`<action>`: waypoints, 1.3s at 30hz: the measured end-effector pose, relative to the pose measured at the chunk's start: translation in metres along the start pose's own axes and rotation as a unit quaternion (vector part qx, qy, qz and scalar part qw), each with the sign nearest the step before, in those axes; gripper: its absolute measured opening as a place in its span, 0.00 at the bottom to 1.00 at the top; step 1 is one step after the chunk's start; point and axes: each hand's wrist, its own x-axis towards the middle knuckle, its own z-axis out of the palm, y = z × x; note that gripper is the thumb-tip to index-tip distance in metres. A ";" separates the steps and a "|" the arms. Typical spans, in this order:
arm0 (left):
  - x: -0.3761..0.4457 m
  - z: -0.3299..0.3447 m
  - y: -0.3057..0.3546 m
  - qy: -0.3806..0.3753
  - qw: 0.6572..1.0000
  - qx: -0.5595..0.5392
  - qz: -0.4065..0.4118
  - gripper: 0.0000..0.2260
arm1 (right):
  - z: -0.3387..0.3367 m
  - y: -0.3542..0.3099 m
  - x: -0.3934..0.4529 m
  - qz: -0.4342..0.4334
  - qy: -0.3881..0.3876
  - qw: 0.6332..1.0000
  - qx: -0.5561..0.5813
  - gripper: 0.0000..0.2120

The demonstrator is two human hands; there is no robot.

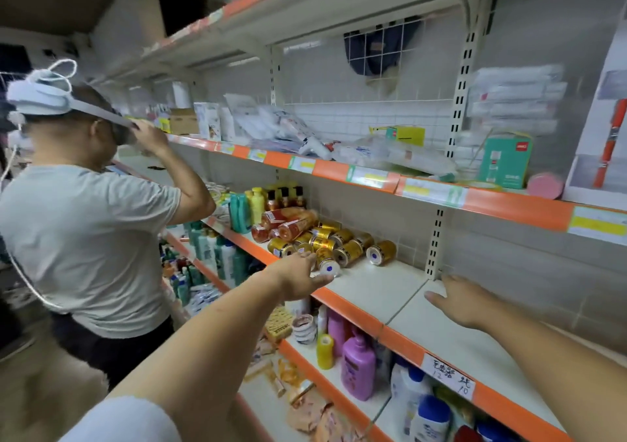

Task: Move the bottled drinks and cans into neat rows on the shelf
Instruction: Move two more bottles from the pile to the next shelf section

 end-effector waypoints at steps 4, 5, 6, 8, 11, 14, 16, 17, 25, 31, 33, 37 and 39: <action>-0.015 -0.009 -0.035 0.007 0.999 -0.011 -0.030 0.41 | 0.001 -0.045 0.014 -0.027 -0.004 1.000 0.007 0.36; -0.017 -0.011 -0.043 0.009 0.999 -0.012 -0.037 0.41 | 0.001 -0.054 0.017 -0.034 -0.002 0.999 0.007 0.36; -0.020 -0.012 -0.050 0.011 0.999 -0.012 -0.044 0.42 | 0.001 -0.063 0.021 -0.042 0.000 0.999 0.006 0.36; -0.022 -0.014 -0.064 0.013 0.998 -0.012 -0.057 0.42 | 0.002 -0.081 0.028 -0.058 -0.001 0.998 0.008 0.36; -0.023 -0.012 -0.080 0.006 0.997 -0.018 -0.073 0.42 | 0.005 -0.103 0.041 -0.078 -0.007 0.997 0.014 0.36; -0.020 -0.010 -0.094 0.007 0.996 -0.020 -0.091 0.42 | 0.008 -0.120 0.058 -0.100 -0.012 0.995 0.014 0.35; -0.014 -0.012 -0.103 0.011 0.995 -0.018 -0.100 0.42 | 0.009 -0.129 0.071 -0.108 -0.015 0.994 0.016 0.35; -0.010 -0.014 -0.108 0.012 0.995 -0.015 -0.102 0.42 | 0.008 -0.133 0.079 -0.111 -0.017 0.994 0.014 0.35; 0.045 -0.022 -0.147 0.020 0.993 -0.008 -0.119 0.43 | 0.009 -0.158 0.155 -0.133 -0.016 0.991 0.024 0.34; 0.103 -0.028 -0.167 0.018 0.991 -0.007 -0.134 0.42 | 0.013 -0.173 0.219 -0.144 -0.027 0.989 0.031 0.32; 0.121 -0.028 -0.172 0.015 0.992 -0.005 -0.129 0.41 | 0.016 -0.179 0.238 -0.148 -0.034 0.988 0.028 0.33; 0.155 -0.028 -0.182 0.007 0.991 -0.006 -0.131 0.41 | 0.026 -0.190 0.277 -0.159 -0.051 0.985 0.042 0.34; 0.166 -0.026 -0.187 0.008 0.991 -0.005 -0.132 0.41 | 0.033 -0.194 0.291 -0.158 -0.054 0.985 0.054 0.34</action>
